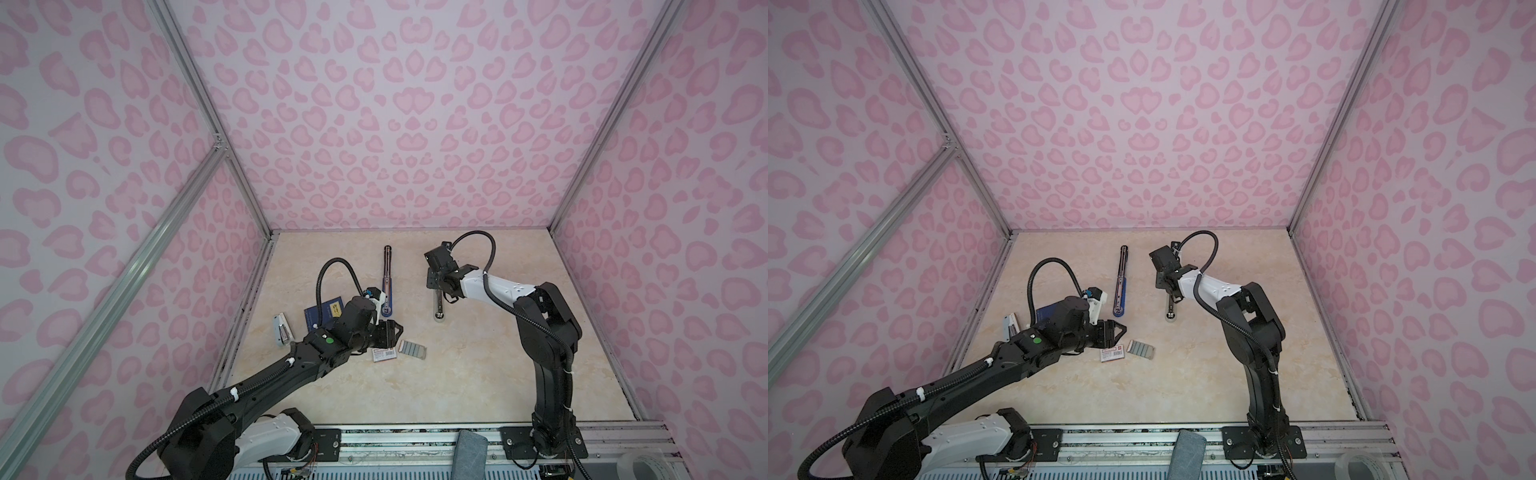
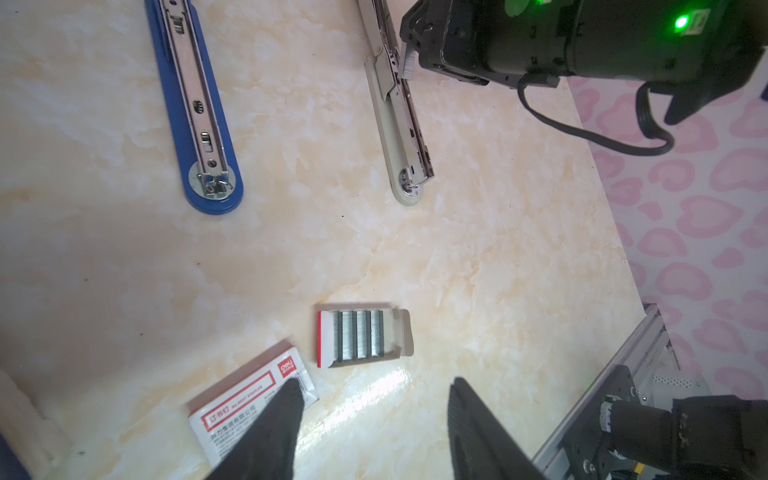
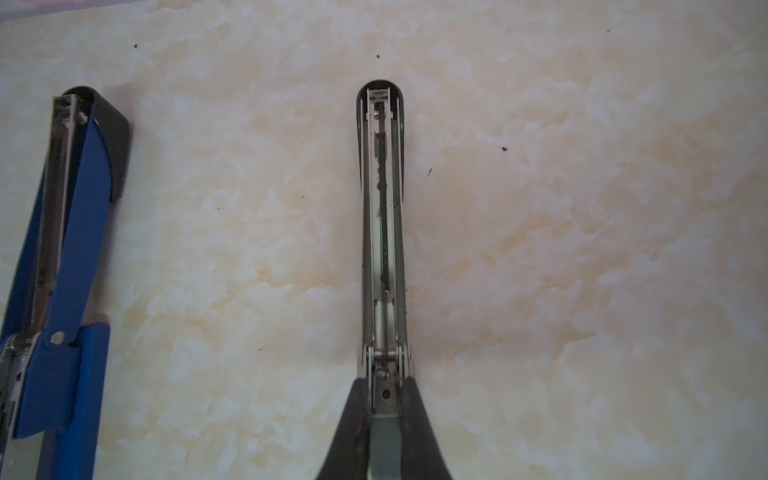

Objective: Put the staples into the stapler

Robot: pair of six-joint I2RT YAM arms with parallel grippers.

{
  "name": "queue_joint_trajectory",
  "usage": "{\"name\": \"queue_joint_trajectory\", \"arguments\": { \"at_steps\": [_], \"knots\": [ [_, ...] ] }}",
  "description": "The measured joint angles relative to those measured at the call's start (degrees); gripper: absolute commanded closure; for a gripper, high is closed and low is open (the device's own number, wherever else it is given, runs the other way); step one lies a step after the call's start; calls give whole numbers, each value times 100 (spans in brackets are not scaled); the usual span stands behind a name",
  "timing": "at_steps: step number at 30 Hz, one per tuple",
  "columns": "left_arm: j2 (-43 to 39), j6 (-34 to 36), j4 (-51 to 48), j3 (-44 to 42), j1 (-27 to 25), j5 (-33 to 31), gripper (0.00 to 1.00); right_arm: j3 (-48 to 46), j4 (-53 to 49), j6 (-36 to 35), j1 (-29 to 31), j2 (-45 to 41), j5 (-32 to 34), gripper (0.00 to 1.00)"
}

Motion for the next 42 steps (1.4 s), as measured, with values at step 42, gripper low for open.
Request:
{"name": "queue_joint_trajectory", "arguments": {
  "at_steps": [42],
  "knots": [
    [-4, -35, 2, -37, -4, -2, 42, -81, -120, -2, 186, -87, 229, 74]
  ]
}}
